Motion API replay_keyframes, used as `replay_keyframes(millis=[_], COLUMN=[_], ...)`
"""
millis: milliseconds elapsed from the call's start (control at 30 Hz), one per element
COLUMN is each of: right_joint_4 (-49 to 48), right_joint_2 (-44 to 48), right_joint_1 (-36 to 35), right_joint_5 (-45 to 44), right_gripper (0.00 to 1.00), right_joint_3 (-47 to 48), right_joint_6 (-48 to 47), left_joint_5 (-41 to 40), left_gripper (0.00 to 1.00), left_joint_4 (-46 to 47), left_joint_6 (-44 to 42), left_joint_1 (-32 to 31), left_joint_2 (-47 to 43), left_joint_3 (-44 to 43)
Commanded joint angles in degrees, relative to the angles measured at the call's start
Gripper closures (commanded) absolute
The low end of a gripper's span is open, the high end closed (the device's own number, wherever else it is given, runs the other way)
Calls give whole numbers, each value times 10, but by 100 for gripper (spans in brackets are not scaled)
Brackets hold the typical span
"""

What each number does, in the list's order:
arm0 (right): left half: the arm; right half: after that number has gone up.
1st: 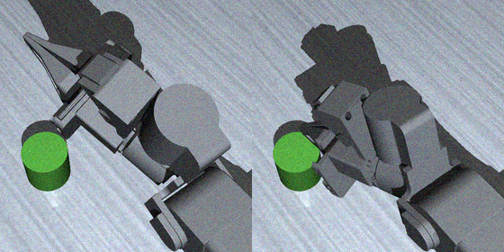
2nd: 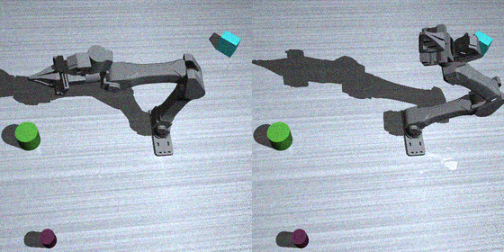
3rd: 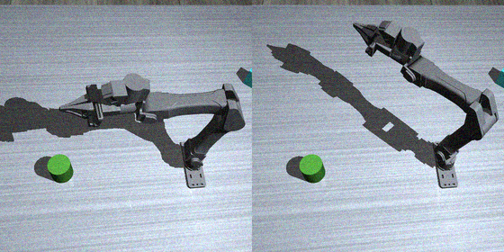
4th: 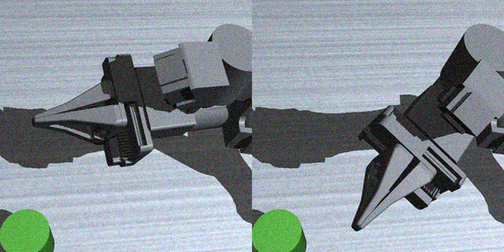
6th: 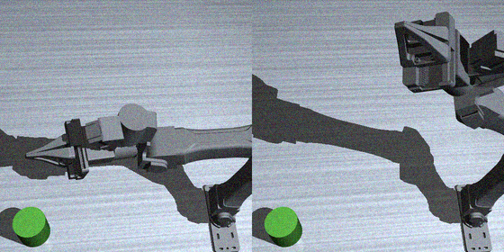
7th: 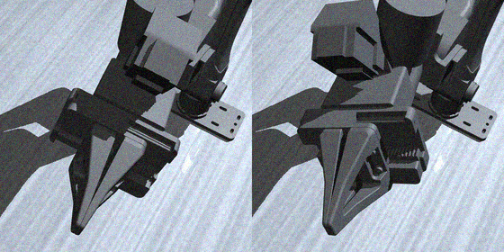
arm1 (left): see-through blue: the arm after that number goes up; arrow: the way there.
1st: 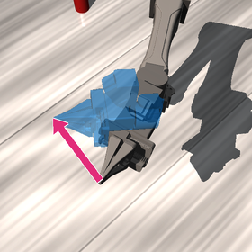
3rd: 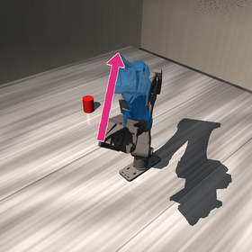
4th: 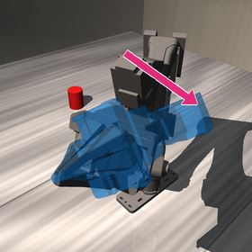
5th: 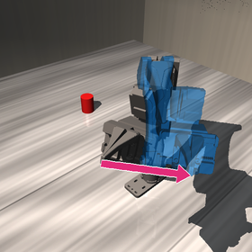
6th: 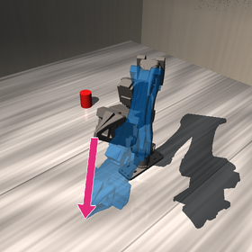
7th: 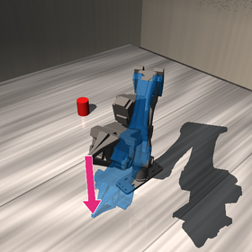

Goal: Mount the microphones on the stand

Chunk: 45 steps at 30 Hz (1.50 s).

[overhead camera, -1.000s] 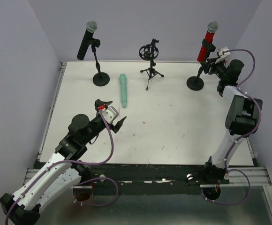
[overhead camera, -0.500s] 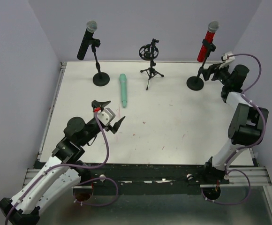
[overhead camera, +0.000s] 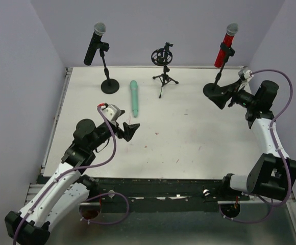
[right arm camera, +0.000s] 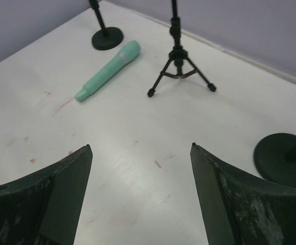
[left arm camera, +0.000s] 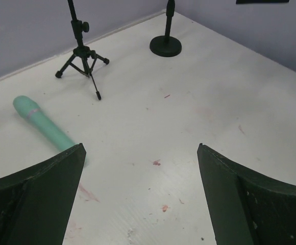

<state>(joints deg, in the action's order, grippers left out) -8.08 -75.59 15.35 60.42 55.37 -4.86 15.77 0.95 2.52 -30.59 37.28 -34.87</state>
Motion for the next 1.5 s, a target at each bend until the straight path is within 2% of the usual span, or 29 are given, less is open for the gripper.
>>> replay_keyframes(millis=[0,133,200,400,533,600,667,800,900,1000,1133,1300,1467], right_joint_4=[24,7,14,32,53,53,41,60,20,-101,-133,-260,-312], right_joint_2=[20,15,10,18,33,35,38,50,37,-23,-131,-258,-384], right_joint_1=[1,1,2,1,1,1,-10,-99,-153,-153,-198,-217,-226], right_joint_5=[91,109,118,135,122,118,122,27,-29,-23,-50,-106,-109], right_gripper=[14,14,14,14,14,14,14,13,7,2,2,2,0], right_joint_3=[-61,-75,-69,-66,-69,-76,-89,-89,-80,-51,50,148,251], right_joint_6=[74,95,96,79,29,11,-14,-142,-195,-136,-129,26,122], left_joint_5=[85,52,37,19,16,22,39,58,49,11,-16,-107,-129], left_gripper=[2,2,1,4,4,4,4,2,2,1,2,2,2], left_joint_4=[87,184,228,276,367,368,329,208,106,99,48,4,20], left_joint_6=[182,272,289,170,144,136,120,57,6,-6,-50,-107,-125], left_joint_1=[30,33,33,33,32,33,33,34,41,47,54,53,53], left_joint_2=[55,116,164,331,390,406,409,378,324,245,158,61,34], left_joint_3=[-9,3,1,-65,-76,-92,-115,-155,-165,-120,-73,-16,-6])
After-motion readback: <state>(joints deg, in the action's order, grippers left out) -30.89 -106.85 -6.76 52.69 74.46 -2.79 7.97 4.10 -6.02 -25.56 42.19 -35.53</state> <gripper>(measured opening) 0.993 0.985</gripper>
